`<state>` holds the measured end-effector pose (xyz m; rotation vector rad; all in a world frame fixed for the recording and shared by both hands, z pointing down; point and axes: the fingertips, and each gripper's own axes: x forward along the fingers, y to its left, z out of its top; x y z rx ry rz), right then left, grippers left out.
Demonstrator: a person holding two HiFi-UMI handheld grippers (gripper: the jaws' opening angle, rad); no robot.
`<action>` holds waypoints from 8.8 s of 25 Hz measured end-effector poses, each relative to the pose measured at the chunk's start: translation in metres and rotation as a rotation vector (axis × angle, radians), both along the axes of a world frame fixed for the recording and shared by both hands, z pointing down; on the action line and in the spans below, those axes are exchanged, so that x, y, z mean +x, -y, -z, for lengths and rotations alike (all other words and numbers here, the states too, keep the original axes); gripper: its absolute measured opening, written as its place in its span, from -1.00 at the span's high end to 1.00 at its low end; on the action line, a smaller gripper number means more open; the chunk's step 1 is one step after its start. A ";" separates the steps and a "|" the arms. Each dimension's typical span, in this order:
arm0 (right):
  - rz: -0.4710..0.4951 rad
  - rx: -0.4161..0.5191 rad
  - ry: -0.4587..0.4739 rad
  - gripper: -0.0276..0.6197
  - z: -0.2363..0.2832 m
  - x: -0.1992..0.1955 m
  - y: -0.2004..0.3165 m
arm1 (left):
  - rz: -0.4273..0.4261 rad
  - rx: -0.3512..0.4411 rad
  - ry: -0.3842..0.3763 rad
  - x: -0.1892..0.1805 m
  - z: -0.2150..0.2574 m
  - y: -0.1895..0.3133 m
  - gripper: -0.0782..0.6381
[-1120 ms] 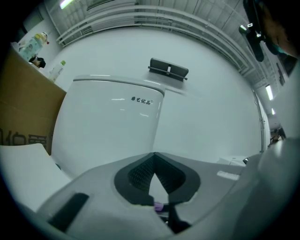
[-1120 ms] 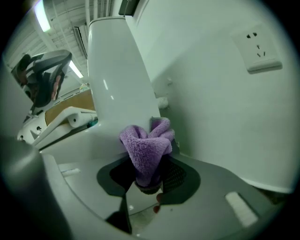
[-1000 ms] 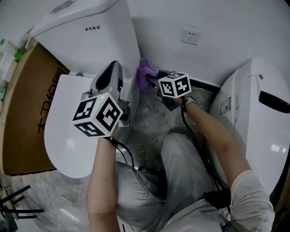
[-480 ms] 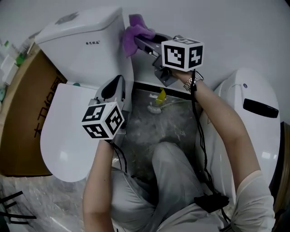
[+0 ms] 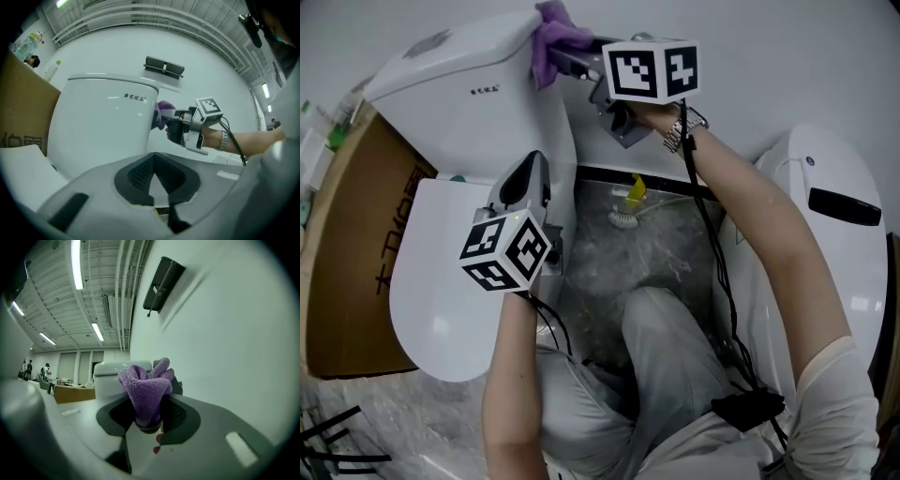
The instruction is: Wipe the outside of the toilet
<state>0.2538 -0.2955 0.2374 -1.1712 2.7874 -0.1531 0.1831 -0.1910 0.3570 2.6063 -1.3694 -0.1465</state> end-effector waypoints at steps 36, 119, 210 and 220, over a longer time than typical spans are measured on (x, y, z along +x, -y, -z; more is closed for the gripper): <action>0.004 -0.312 -0.088 0.49 -0.326 -0.038 -0.084 | 0.181 0.122 0.113 -0.042 0.073 -0.120 0.76; -0.076 -0.224 -0.368 0.48 -0.462 -0.060 -0.083 | 0.094 -0.056 0.066 -0.112 -0.215 -0.255 0.76; 0.513 -0.489 -0.395 0.49 -0.552 -0.247 -0.343 | 0.303 -0.127 0.106 -0.185 -0.243 -0.318 0.76; 0.407 -0.554 -0.544 0.48 -0.602 -0.166 -0.289 | 0.268 -0.140 0.076 -0.180 -0.252 -0.304 0.76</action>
